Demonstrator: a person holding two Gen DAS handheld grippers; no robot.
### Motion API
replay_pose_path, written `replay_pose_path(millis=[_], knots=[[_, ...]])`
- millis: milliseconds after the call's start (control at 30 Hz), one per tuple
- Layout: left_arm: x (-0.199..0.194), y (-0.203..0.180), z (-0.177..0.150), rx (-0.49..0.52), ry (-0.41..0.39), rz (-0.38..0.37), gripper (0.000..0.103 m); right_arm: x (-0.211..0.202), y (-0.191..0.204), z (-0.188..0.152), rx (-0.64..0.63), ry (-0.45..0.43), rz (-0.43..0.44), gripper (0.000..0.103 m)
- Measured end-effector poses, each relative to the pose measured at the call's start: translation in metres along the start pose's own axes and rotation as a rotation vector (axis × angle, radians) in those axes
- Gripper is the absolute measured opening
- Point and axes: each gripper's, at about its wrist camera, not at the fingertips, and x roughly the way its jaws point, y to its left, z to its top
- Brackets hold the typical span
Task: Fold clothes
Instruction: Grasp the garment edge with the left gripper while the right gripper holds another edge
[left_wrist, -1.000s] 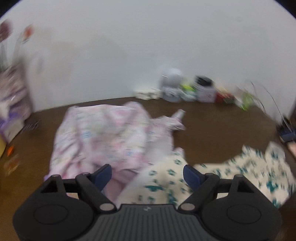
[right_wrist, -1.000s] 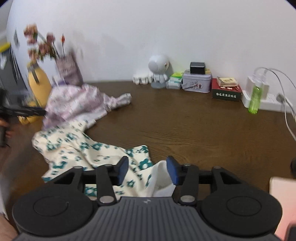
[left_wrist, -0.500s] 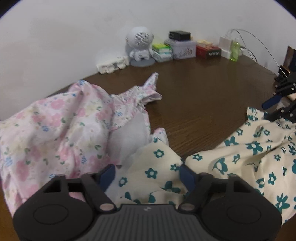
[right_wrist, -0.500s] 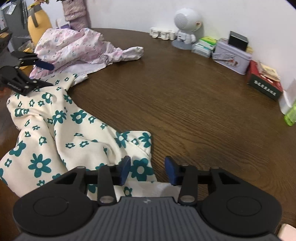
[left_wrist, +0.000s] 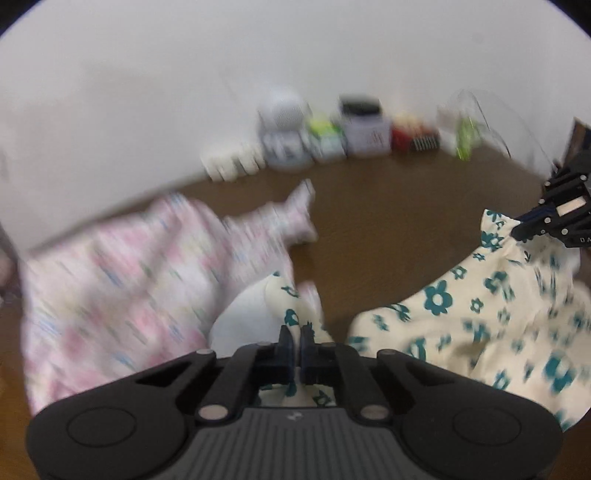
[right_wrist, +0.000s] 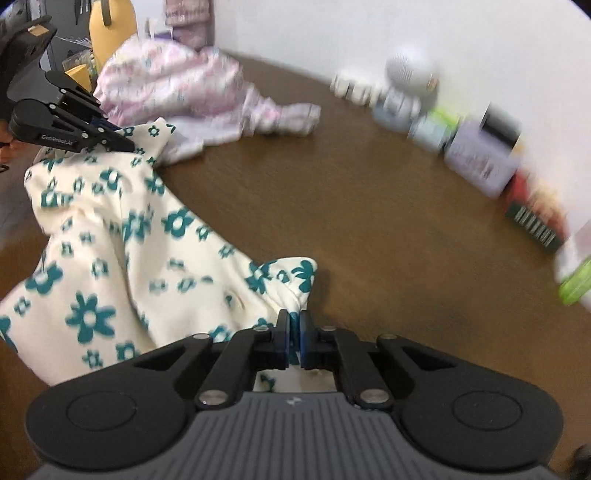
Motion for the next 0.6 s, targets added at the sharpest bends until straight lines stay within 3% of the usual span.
replay_pose_path(millis=[100, 233, 300, 367, 433, 600], knots=[[-0.039, 0.009, 0.024, -0.037, -0.118, 0.066, 0.002, -0.037, -0.005, 0.024, -0.016, -0.127, -0.113, 0.003], [-0.102, 0.026, 0.032, -0.108, -0.272, 0.113, 0.002, -0.111, -0.011, 0.052, -0.026, -0.337, -0.246, 0.003], [-0.134, 0.035, 0.036, -0.144, -0.349, 0.136, 0.002, -0.148, -0.006, 0.054, -0.047, -0.421, -0.291, 0.003], [-0.152, 0.037, 0.019, -0.178, -0.367, 0.13, 0.002, -0.167, 0.002, 0.043, -0.085, -0.451, -0.318, 0.003], [-0.163, 0.039, -0.007, -0.207, -0.362, 0.113, 0.002, -0.171, 0.014, 0.02, -0.115, -0.424, -0.3, 0.003], [-0.145, 0.028, -0.049, -0.248, -0.283, 0.034, 0.002, -0.123, 0.041, -0.063, -0.091, -0.211, -0.163, 0.003]])
